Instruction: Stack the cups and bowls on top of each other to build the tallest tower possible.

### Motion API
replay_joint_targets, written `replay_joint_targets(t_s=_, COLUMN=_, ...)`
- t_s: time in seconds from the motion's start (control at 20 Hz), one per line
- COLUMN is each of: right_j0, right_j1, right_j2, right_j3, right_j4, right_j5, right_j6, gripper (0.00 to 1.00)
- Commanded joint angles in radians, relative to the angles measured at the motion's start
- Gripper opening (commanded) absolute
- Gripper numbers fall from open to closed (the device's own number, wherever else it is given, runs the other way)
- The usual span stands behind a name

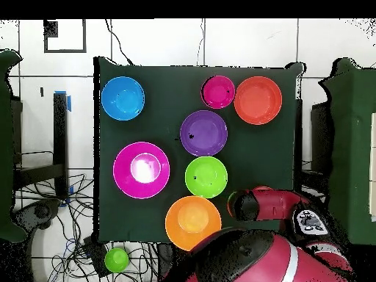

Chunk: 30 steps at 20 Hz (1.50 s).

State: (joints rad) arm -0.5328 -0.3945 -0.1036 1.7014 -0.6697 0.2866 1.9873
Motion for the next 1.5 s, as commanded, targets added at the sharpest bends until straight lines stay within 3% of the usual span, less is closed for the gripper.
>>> replay_joint_targets(t_s=0.05, right_j0=0.048, right_j1=0.017, right_j2=0.072, right_j3=-0.072, right_j4=-0.016, right_j5=-0.058, right_j6=0.046, gripper=0.0)
replay_joint_targets(t_s=0.25, right_j0=0.067, right_j1=-0.056, right_j2=0.08, right_j3=-0.058, right_j4=0.016, right_j5=0.012, right_j6=0.029, gripper=0.0)
replay_joint_targets(t_s=0.65, right_j0=0.042, right_j1=-0.245, right_j2=0.189, right_j3=0.003, right_j4=0.097, right_j5=0.25, right_j6=-0.136, gripper=0.0)
replay_joint_targets(t_s=1.05, right_j0=0.054, right_j1=-0.36, right_j2=0.268, right_j3=-0.053, right_j4=0.187, right_j5=0.535, right_j6=-0.235, gripper=0.0)
replay_joint_targets(t_s=1.2, right_j0=0.068, right_j1=-0.383, right_j2=0.295, right_j3=-0.103, right_j4=0.195, right_j5=0.632, right_j6=-0.259, gripper=0.0)
replay_joint_targets(t_s=1.5, right_j0=0.098, right_j1=-0.386, right_j2=0.355, right_j3=-0.193, right_j4=0.145, right_j5=0.714, right_j6=-0.296, gripper=0.0)
